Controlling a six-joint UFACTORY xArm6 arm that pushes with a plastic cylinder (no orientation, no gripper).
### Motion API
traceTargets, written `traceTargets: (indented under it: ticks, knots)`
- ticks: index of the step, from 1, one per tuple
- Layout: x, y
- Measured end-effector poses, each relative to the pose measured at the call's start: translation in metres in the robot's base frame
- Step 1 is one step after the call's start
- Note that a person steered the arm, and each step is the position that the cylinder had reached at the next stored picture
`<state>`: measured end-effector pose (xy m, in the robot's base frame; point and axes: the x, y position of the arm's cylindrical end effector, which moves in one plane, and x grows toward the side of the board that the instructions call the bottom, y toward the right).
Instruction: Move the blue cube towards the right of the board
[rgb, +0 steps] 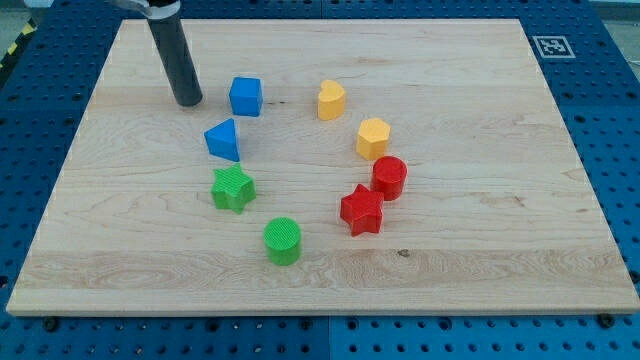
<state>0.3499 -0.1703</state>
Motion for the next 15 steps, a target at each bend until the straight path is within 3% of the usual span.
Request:
traceTargets:
  ticks: [7,9,12,15]
  knots:
    - [0.012,0.067]
    - [0.021,0.060]
    - [0.029,0.002]
    - [0.135,-0.019]
